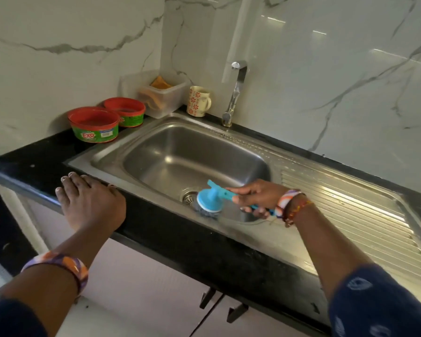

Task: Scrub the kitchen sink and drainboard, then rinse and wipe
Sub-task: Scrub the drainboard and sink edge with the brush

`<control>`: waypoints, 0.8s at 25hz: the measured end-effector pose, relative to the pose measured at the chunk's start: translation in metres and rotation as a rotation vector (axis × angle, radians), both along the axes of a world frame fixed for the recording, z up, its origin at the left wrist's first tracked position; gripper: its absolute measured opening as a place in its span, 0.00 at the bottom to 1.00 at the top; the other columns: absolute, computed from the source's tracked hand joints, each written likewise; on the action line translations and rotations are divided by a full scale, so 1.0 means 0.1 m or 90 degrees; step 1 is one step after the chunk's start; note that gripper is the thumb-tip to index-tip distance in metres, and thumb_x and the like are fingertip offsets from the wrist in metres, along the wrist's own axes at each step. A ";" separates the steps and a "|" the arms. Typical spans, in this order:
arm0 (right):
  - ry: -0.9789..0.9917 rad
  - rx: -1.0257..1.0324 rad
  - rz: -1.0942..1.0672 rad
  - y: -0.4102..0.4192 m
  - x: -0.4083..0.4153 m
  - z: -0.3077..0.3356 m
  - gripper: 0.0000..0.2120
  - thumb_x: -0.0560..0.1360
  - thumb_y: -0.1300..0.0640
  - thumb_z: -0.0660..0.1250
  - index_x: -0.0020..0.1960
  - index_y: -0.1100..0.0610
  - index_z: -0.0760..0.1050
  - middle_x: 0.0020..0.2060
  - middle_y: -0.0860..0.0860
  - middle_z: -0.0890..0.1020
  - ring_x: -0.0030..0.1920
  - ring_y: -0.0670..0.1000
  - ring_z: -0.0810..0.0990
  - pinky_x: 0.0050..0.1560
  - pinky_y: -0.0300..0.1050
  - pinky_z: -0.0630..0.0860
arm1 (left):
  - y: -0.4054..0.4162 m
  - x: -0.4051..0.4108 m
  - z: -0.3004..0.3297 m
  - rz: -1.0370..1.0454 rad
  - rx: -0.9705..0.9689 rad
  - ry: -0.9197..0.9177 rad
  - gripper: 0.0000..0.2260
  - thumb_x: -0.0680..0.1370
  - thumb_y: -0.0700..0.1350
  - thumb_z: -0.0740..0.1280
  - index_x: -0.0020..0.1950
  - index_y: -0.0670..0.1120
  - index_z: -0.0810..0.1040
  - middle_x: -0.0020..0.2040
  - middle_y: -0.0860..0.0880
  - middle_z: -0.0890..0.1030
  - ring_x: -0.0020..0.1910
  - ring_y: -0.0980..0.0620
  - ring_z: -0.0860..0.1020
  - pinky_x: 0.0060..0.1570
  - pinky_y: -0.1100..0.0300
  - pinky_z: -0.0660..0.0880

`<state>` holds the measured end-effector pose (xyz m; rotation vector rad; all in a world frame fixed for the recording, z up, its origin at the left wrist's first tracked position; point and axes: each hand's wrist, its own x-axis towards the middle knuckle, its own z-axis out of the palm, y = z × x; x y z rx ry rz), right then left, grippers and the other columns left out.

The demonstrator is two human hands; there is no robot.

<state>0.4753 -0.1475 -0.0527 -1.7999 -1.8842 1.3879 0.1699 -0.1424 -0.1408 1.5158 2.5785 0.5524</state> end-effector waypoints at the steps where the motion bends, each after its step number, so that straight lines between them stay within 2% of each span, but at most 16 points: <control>1: 0.004 0.035 0.030 0.17 -0.31 -0.05 0.20 0.78 0.57 0.64 0.69 0.50 0.69 0.29 0.50 0.71 0.19 0.40 0.62 0.20 0.31 0.60 | 0.01 -0.01 0.00 0.000 0.000 0.001 0.28 0.81 0.49 0.50 0.76 0.36 0.48 0.77 0.39 0.49 0.77 0.42 0.46 0.75 0.48 0.44; 4: -0.030 0.129 0.126 0.38 -0.85 0.01 0.19 0.77 0.59 0.65 0.68 0.54 0.71 0.28 0.52 0.70 0.19 0.40 0.63 0.21 0.30 0.62 | 0.01 -0.01 0.01 -0.003 -0.008 0.010 0.28 0.82 0.50 0.49 0.77 0.36 0.47 0.77 0.39 0.48 0.77 0.42 0.45 0.75 0.49 0.43; 8: -0.181 0.185 0.216 0.06 -0.44 0.29 0.18 0.77 0.58 0.65 0.66 0.51 0.72 0.25 0.44 0.74 0.22 0.40 0.68 0.25 0.28 0.65 | -0.02 -0.02 0.03 -0.018 -0.007 0.002 0.28 0.82 0.50 0.49 0.76 0.36 0.47 0.77 0.39 0.48 0.77 0.42 0.45 0.75 0.49 0.43; 10: -0.230 0.117 0.184 -0.23 0.09 0.37 0.16 0.77 0.57 0.65 0.65 0.50 0.74 0.26 0.45 0.77 0.24 0.39 0.70 0.27 0.29 0.67 | -0.02 -0.01 0.05 -0.011 -0.011 -0.010 0.28 0.82 0.50 0.49 0.76 0.36 0.47 0.77 0.39 0.48 0.77 0.42 0.45 0.75 0.49 0.43; 12: -0.259 0.023 0.104 -0.58 0.68 0.46 0.19 0.74 0.53 0.67 0.65 0.51 0.74 0.25 0.46 0.78 0.23 0.40 0.70 0.25 0.30 0.67 | -0.04 0.01 0.07 -0.003 -0.017 -0.020 0.28 0.81 0.50 0.49 0.76 0.36 0.47 0.77 0.39 0.48 0.77 0.42 0.45 0.76 0.49 0.43; 13: -0.268 -0.011 0.055 -0.75 0.93 0.50 0.25 0.69 0.46 0.70 0.64 0.50 0.74 0.24 0.47 0.78 0.21 0.41 0.69 0.24 0.31 0.67 | -0.04 0.00 0.07 -0.001 -0.018 -0.018 0.28 0.81 0.49 0.49 0.76 0.35 0.47 0.77 0.39 0.48 0.77 0.42 0.45 0.76 0.49 0.43; 15: -0.287 -0.022 -0.048 -1.10 1.36 0.58 0.42 0.52 0.33 0.73 0.63 0.48 0.74 0.23 0.50 0.77 0.20 0.42 0.68 0.22 0.32 0.66 | -0.04 0.01 0.07 -0.002 -0.019 -0.013 0.28 0.82 0.49 0.50 0.76 0.35 0.47 0.77 0.38 0.48 0.77 0.41 0.45 0.75 0.49 0.43; 16: -0.276 -0.021 -0.092 -1.19 1.48 0.59 0.45 0.48 0.34 0.73 0.63 0.49 0.74 0.23 0.51 0.77 0.19 0.42 0.68 0.21 0.33 0.65 | -0.04 -0.04 0.06 0.004 -0.022 -0.012 0.28 0.82 0.49 0.50 0.76 0.35 0.48 0.77 0.38 0.48 0.77 0.41 0.45 0.75 0.49 0.43; 18: -0.200 -0.032 -0.144 -1.39 1.58 0.57 0.45 0.50 0.34 0.74 0.64 0.50 0.74 0.25 0.52 0.77 0.19 0.43 0.67 0.19 0.33 0.66 | -0.04 -0.03 0.05 -0.006 -0.017 -0.011 0.27 0.82 0.48 0.50 0.76 0.34 0.48 0.77 0.37 0.49 0.77 0.41 0.46 0.75 0.48 0.44; 20: -0.114 -0.061 -0.124 -1.39 1.36 0.52 0.42 0.51 0.32 0.76 0.61 0.47 0.74 0.26 0.52 0.77 0.20 0.43 0.68 0.21 0.33 0.67 | -0.03 -0.01 0.04 -0.010 -0.008 -0.007 0.27 0.82 0.48 0.50 0.76 0.34 0.49 0.77 0.37 0.49 0.77 0.41 0.46 0.75 0.48 0.44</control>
